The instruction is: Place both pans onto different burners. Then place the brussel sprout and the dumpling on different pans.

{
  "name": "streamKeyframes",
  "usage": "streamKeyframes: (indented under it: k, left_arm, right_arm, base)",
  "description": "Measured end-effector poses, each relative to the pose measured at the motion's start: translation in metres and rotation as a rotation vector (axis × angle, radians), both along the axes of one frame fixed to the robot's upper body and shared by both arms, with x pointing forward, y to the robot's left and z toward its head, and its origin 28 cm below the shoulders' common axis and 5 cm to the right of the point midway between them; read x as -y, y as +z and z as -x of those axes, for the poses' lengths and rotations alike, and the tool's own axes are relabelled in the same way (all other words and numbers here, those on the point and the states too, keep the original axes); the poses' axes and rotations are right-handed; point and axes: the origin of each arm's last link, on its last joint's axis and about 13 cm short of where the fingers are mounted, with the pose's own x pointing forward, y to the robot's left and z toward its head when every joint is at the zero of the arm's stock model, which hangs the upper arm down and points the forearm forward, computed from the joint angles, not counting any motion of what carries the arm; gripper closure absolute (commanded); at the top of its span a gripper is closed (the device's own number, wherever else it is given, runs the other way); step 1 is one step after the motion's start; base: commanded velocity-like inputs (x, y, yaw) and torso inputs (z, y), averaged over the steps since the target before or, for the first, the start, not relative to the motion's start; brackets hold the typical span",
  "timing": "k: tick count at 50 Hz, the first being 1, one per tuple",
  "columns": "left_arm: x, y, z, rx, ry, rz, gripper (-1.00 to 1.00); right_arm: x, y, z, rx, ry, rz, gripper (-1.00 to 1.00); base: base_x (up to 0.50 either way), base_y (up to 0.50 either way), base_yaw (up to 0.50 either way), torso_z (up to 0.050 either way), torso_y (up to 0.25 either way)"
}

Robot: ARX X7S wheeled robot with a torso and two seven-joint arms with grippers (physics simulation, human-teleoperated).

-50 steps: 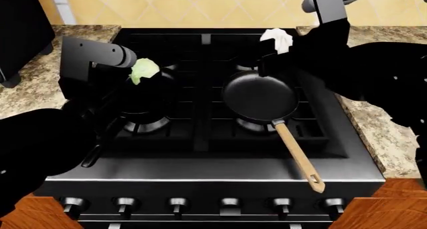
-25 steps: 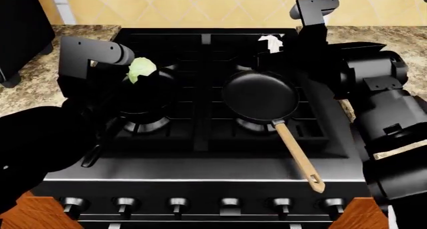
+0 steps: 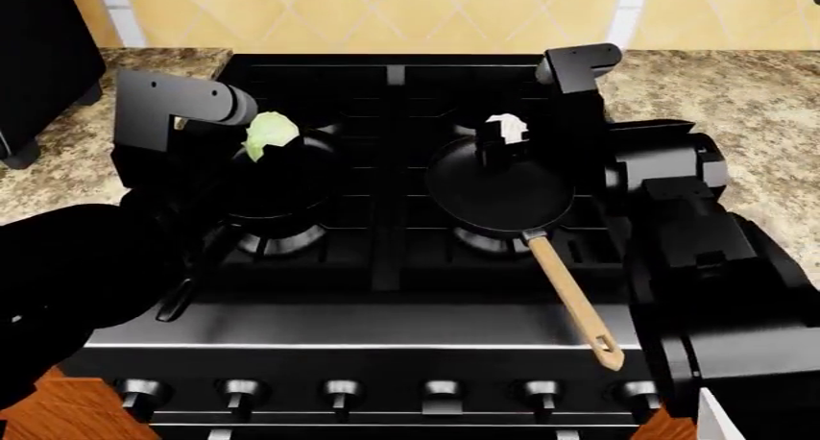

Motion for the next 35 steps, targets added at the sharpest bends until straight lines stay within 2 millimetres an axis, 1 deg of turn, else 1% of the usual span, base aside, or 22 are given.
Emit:
streamKeyframes:
  k: [12, 26, 27, 35]
  left_arm:
    - [0.000, -0.001, -0.001, -0.004, 0.000, 0.001, 1.00]
    - [0.000, -0.001, -0.002, -0.006, -0.001, 0.003, 1.00]
    - [0.000, -0.001, -0.002, -0.006, -0.002, 0.003, 1.00]
    - [0.000, 0.000, -0.002, -0.007, -0.002, 0.006, 1.00]
  right_arm:
    - [-0.003, -0.011, 0.002, -0.054, 0.008, 0.014, 1.00]
    - [-0.004, -0.016, 0.004, -0.093, 0.009, 0.025, 1.00]
    - [-0.004, -0.016, 0.004, -0.095, 0.010, 0.025, -1.00]
    - [-0.006, -0.015, 0.004, -0.103, 0.032, 0.009, -1.00]
  base:
    - [0.00, 0.00, 0.00, 0.001, 0.001]
    - [0.00, 0.00, 0.00, 0.000, 0.001]
    - [0.00, 0.00, 0.00, 0.000, 0.000]
    - [0.00, 0.00, 0.00, 0.000, 0.000]
